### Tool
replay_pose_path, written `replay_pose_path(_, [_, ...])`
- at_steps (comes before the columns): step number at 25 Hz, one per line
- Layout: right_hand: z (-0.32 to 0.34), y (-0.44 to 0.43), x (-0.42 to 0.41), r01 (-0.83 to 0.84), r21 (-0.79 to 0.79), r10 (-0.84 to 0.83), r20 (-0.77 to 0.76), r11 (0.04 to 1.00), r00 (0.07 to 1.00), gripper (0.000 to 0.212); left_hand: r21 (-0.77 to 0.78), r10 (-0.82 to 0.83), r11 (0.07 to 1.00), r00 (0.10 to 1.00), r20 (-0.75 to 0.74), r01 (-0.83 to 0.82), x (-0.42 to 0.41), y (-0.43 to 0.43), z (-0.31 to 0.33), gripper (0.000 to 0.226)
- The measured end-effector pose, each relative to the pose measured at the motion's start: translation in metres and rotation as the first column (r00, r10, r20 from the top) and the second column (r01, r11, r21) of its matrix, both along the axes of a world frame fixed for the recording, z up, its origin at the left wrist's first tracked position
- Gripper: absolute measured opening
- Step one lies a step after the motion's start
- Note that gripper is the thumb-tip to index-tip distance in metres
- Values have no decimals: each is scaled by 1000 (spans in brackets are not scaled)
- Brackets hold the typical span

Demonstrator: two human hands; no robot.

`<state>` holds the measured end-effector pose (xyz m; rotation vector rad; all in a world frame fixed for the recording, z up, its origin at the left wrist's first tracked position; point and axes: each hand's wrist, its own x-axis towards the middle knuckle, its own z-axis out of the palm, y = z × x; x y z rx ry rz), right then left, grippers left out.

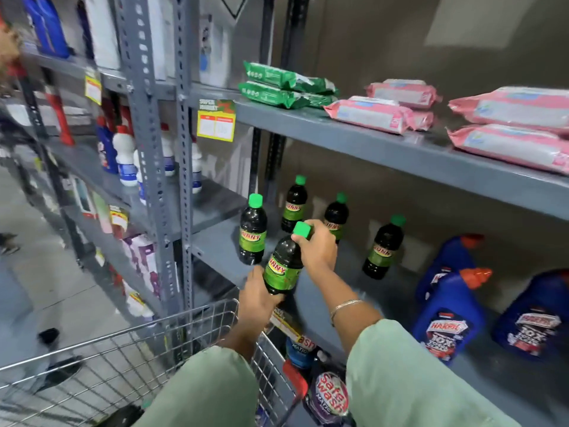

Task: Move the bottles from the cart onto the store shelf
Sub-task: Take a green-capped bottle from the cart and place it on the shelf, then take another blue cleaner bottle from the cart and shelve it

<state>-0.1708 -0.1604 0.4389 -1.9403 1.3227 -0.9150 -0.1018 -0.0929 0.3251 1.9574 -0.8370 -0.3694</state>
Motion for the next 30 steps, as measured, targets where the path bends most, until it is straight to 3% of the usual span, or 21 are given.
replay_pose_path(6, [-4,-24,-1,-39,-125,24,-122,991,992,42,-19,20,1000,989,-143,-23,-15,-47,-9,56])
replay_pose_path(11, [-12,-35,5,-50,-177,27,-130,983,991,44,-3,-12,1000,988,-157,12,-5,-64,-13,61])
replay_pose_path(14, [-24,-24,3,-67,-287,35,-115,956,993,54,-5,-68,998,997,-38,68,1,-46,-18,67])
replay_pose_path(17, [-50,6,17,-75,-531,34,-86,844,996,60,5,36,999,985,167,-37,24,2,-41,56])
replay_pose_path(20, [-94,49,49,-229,-509,164,-170,830,972,60,89,170,979,975,145,-184,60,68,-77,35])
replay_pose_path(23, [-170,93,85,-410,-270,317,-329,871,890,57,360,171,918,985,18,-166,101,140,-142,25])
replay_pose_path(25, [-233,119,99,-395,129,414,-357,910,837,53,588,88,809,989,-117,-3,112,182,-187,17])
replay_pose_path(27, [-305,149,107,-248,548,501,-379,799,778,50,718,91,684,962,-258,128,115,223,-234,20])
replay_pose_path(30, [-393,189,102,-83,799,649,-417,595,637,54,802,179,543,899,-400,249,105,263,-295,56])
